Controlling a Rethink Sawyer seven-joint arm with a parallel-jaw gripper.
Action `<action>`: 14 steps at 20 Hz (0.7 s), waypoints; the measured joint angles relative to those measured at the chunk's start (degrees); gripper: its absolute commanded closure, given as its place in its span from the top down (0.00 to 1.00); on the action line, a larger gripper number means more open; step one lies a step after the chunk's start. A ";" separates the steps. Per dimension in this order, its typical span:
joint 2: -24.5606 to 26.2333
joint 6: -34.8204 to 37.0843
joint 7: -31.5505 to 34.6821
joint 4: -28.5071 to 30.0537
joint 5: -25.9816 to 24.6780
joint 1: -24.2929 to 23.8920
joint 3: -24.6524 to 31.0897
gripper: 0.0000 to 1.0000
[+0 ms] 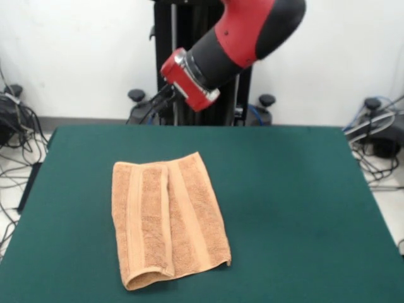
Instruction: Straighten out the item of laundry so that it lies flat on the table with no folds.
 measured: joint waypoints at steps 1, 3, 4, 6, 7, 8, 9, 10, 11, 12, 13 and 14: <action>1.29 -0.12 0.79 -0.92 1.21 -0.17 0.01 0.00; 3.24 -0.45 2.00 -2.25 2.88 -0.36 -0.01 0.00; 3.99 -0.63 2.46 -2.73 3.42 -0.40 -0.01 0.00; 5.60 -1.00 3.37 -3.69 4.62 -0.42 -0.03 0.00; 6.44 -1.15 3.90 -4.19 5.18 -0.41 -0.08 0.00; 7.05 -1.26 4.30 -4.54 5.51 -0.41 -0.11 0.00; 8.23 -1.27 5.05 -5.22 6.21 -0.42 -0.22 0.00; 8.79 -1.30 5.36 -5.55 6.48 -0.41 -0.33 0.00; 9.57 -1.27 5.75 -6.03 6.94 -0.42 -0.52 0.00; 10.06 -1.30 5.96 -6.34 7.15 -0.42 -0.67 0.00; 10.68 -1.30 6.20 -6.77 7.46 -0.41 -0.94 0.00; 11.07 -1.29 6.33 -7.06 7.62 -0.42 -1.13 0.00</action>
